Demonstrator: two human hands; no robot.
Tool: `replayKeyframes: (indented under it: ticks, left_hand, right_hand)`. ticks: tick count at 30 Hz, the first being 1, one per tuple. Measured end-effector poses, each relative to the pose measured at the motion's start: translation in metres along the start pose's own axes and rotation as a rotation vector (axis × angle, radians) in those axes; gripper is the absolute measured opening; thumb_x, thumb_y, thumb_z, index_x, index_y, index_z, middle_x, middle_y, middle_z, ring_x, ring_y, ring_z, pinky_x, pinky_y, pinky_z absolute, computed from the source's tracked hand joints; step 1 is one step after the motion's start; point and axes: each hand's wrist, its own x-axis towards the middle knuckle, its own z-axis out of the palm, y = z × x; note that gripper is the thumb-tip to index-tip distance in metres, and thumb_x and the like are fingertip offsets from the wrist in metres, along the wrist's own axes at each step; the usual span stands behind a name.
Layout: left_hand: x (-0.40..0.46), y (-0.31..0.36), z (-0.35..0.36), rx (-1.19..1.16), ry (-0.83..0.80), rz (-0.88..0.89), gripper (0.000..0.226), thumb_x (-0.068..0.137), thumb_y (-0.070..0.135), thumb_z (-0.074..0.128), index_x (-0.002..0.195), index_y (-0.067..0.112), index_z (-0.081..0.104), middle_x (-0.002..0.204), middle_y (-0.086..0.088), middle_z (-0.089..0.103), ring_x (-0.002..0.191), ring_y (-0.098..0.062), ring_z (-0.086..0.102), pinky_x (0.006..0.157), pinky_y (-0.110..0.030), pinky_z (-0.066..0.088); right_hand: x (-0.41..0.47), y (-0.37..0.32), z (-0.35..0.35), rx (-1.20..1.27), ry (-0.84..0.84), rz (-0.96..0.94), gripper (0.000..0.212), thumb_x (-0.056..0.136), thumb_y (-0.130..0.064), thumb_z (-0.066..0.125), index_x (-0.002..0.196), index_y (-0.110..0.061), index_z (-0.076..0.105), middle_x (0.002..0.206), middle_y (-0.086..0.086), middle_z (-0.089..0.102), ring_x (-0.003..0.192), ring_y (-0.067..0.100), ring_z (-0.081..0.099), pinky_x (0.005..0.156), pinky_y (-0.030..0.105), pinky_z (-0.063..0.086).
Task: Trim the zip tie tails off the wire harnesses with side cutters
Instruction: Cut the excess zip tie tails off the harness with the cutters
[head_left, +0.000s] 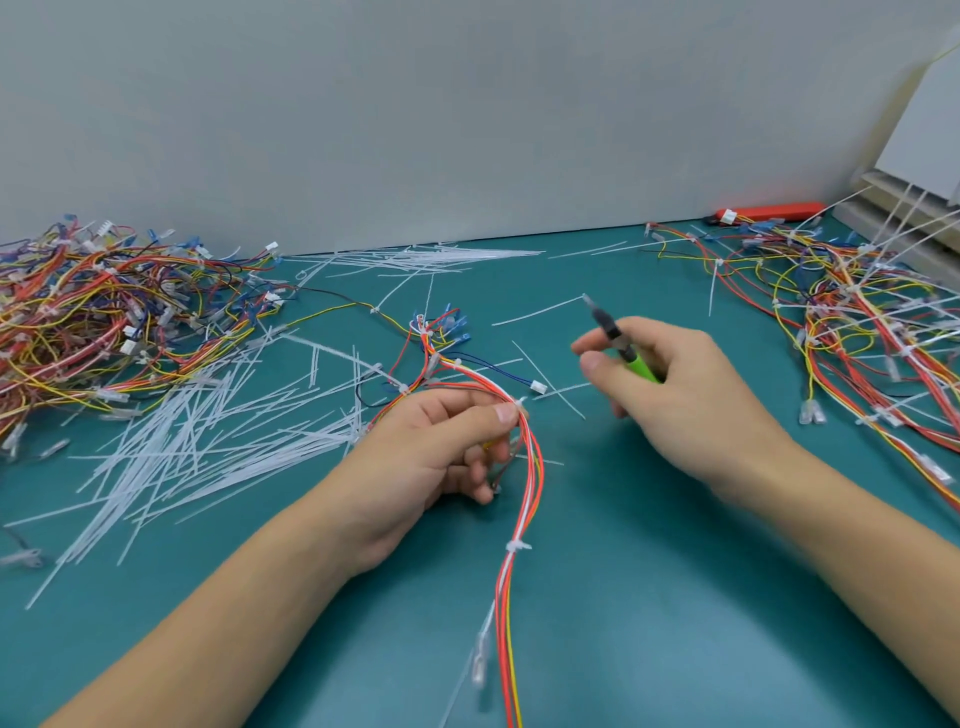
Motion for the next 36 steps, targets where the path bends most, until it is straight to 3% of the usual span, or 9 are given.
replayKeyframes:
  ticks: [2,5,7,10,13,18,22,26,36]
  left_hand:
    - [0.0,0.0,0.0,0.016,0.001,0.002,0.012,0.087,0.031,0.072,0.081,0.021,0.075,0.073,-0.004,0.06,0.055,-0.013,0.047,0.055,-0.025,0.051]
    - [0.001,-0.002,0.0,0.054,0.003,0.011,0.014,0.087,0.032,0.073,0.082,0.019,0.075,0.073,-0.004,0.06,0.055,-0.014,0.047,0.056,-0.026,0.051]
    - [0.0,-0.002,0.001,0.083,0.003,0.015,0.015,0.087,0.032,0.075,0.082,0.018,0.075,0.072,-0.005,0.061,0.055,-0.014,0.047,0.057,-0.026,0.051]
    - [-0.001,-0.003,0.003,0.105,0.021,0.025,0.015,0.088,0.03,0.078,0.085,0.015,0.078,0.072,-0.005,0.062,0.055,-0.016,0.048,0.055,-0.025,0.05]
    - [0.0,-0.005,0.003,0.139,0.032,0.04,0.02,0.087,0.03,0.078,0.09,0.011,0.079,0.071,-0.005,0.063,0.057,-0.017,0.048,0.053,-0.024,0.049]
    - [0.0,-0.004,0.002,0.112,0.016,0.035,0.017,0.086,0.032,0.074,0.085,0.016,0.078,0.071,-0.003,0.063,0.055,-0.015,0.047,0.053,-0.024,0.049]
    - [-0.001,-0.002,-0.002,0.033,-0.032,0.04,0.014,0.089,0.03,0.072,0.085,0.018,0.076,0.074,-0.002,0.061,0.056,-0.014,0.047,0.055,-0.025,0.049]
    - [-0.002,0.001,-0.004,-0.025,-0.069,0.04,0.012,0.091,0.028,0.069,0.085,0.02,0.074,0.075,-0.001,0.06,0.058,-0.013,0.047,0.057,-0.025,0.05]
    - [-0.002,0.001,-0.005,-0.015,-0.128,0.067,0.015,0.094,0.029,0.066,0.081,0.023,0.071,0.074,0.002,0.058,0.062,-0.013,0.048,0.059,-0.024,0.049]
  right_hand:
    - [0.001,-0.002,-0.003,0.083,-0.003,0.026,0.014,0.091,-0.043,0.067,0.095,-0.031,0.074,0.065,-0.003,0.055,0.061,0.01,0.054,0.069,0.037,0.046]
    - [-0.004,-0.006,-0.001,0.08,-0.096,0.026,0.03,0.085,-0.051,0.064,0.09,-0.024,0.077,0.07,0.006,0.065,0.066,0.014,0.053,0.07,0.04,0.043]
    - [-0.008,-0.009,0.002,0.116,-0.186,0.027,0.026,0.09,-0.047,0.069,0.09,-0.023,0.078,0.072,0.004,0.07,0.066,0.015,0.052,0.067,0.036,0.044]
    - [-0.011,-0.013,0.005,0.163,-0.276,0.015,0.017,0.099,-0.033,0.071,0.087,-0.023,0.078,0.077,-0.002,0.075,0.062,0.008,0.057,0.063,0.017,0.048]
    - [-0.013,-0.016,0.007,0.167,-0.31,0.008,0.014,0.097,-0.023,0.072,0.084,-0.021,0.078,0.077,-0.001,0.076,0.064,0.006,0.059,0.063,0.014,0.049]
    - [-0.013,-0.017,0.005,0.122,-0.301,0.006,0.014,0.096,-0.027,0.074,0.085,-0.02,0.075,0.075,0.002,0.073,0.064,0.01,0.058,0.063,0.02,0.049]
    - [-0.013,-0.009,0.001,-0.178,-0.231,-0.17,0.018,0.097,-0.032,0.068,0.086,-0.019,0.07,0.072,0.004,0.061,0.067,0.021,0.052,0.068,0.038,0.047]
    - [-0.013,-0.005,0.0,-0.235,-0.269,-0.222,0.009,0.095,-0.032,0.069,0.087,-0.028,0.07,0.077,-0.003,0.065,0.077,0.023,0.058,0.077,0.041,0.049]
    - [-0.012,0.003,0.004,-0.275,-0.25,-0.287,0.006,0.094,-0.027,0.071,0.088,-0.027,0.072,0.072,-0.002,0.064,0.069,0.02,0.056,0.068,0.041,0.05]
